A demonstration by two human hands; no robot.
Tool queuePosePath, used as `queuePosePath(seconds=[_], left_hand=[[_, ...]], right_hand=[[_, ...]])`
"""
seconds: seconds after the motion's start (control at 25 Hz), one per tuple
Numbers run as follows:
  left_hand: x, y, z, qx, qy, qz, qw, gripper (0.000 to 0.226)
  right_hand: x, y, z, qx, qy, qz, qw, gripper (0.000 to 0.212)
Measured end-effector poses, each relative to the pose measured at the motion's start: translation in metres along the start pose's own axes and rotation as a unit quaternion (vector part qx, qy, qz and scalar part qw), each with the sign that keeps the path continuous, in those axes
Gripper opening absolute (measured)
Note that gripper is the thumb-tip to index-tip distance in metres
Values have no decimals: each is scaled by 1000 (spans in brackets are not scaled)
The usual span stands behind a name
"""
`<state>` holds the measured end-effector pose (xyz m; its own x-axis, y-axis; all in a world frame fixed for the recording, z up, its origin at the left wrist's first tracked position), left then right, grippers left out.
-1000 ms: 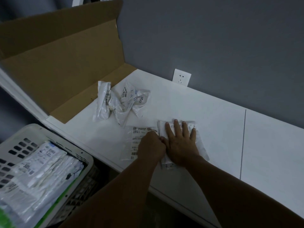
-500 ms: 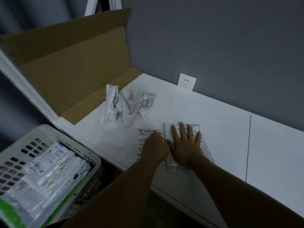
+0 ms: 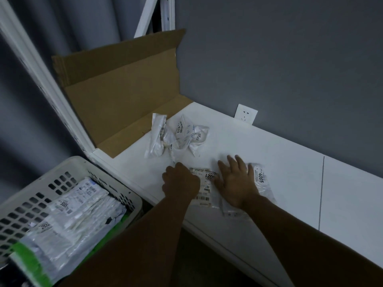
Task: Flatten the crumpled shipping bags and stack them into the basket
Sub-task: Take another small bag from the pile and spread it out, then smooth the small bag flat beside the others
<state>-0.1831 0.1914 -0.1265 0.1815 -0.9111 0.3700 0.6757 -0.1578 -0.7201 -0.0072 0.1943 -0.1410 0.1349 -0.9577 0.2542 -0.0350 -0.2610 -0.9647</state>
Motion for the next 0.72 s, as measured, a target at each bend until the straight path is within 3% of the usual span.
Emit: queuePosePath(seconds=[0.16, 0.36, 0.52, 0.64, 0.72], left_hand=[[-3, 8, -26, 61, -103, -35, 992, 54], [-16, 10, -38, 239, -96, -44, 965, 26], [-17, -3, -33, 305, -93, -34, 947, 31], [-14, -19, -29, 386, -95, 7, 918, 31], [-12, -33, -20, 420, -67, 24, 905, 31]], right_hand=[[7, -9, -47, 60, -55, 31, 996, 39], [11, 1, -59, 33, -19, -3, 999, 33], [11, -2, -63, -12, -9, -5, 1000, 34], [10, -14, -60, -136, 13, 48, 990, 41], [8, -18, -52, -284, 38, 54, 956, 53]])
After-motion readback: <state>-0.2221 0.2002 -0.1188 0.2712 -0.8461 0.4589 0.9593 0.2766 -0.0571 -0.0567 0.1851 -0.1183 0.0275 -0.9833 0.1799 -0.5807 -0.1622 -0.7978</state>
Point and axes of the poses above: each hand's wrist, its own x-axis away from the middle knuckle, its own y-axis out of the palm, z = x × y, the point moved 7 cm from there along -x, towards the middle knuckle, and after that the axes turned 8 degrees about -z, right-handed, at the moved point
